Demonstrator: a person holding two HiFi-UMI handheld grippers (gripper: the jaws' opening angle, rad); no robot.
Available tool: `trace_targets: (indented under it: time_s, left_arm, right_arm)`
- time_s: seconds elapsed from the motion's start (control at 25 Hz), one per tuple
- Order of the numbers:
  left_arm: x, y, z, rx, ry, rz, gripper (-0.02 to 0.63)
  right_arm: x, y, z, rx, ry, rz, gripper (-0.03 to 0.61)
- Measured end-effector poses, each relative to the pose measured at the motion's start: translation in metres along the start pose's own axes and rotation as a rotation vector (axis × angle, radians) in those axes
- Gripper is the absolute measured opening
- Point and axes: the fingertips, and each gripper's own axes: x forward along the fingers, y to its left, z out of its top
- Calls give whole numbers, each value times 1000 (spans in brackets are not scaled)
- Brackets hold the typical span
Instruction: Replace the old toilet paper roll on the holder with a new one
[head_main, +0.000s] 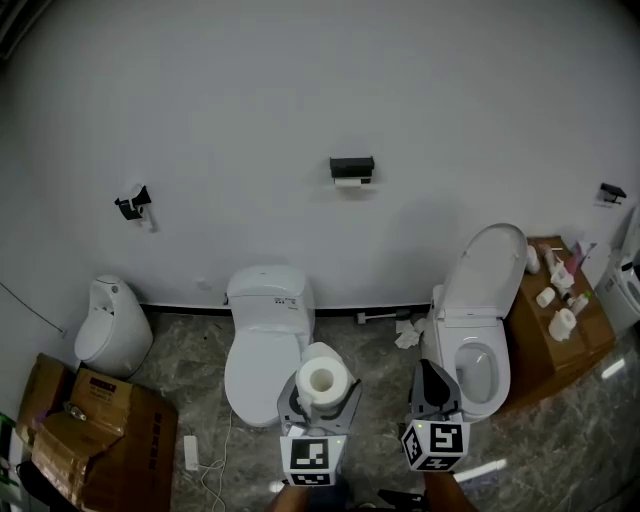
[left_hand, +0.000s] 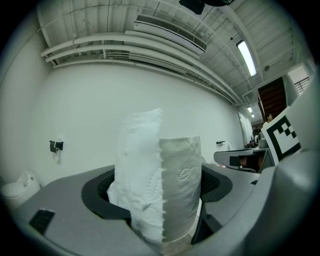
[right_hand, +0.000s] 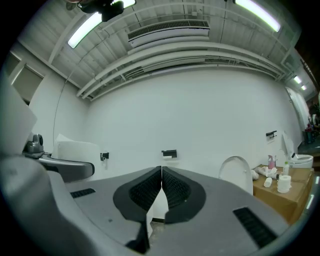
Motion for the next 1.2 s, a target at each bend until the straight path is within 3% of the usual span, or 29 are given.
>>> trace_targets:
  time_s: [0.6, 0.84, 1.2]
  left_arm:
    - [116, 124, 2, -40, -11, -40, 422]
    - [146, 149, -3, -49, -8, -70, 422]
    - [188, 165, -12, -41, 3, -77, 422]
  right_arm:
    - [161, 59, 10, -64, 4, -23, 17]
    - [197, 63, 5, -3, 11, -42, 18]
    - [243, 59, -6, -44, 16, -54, 17]
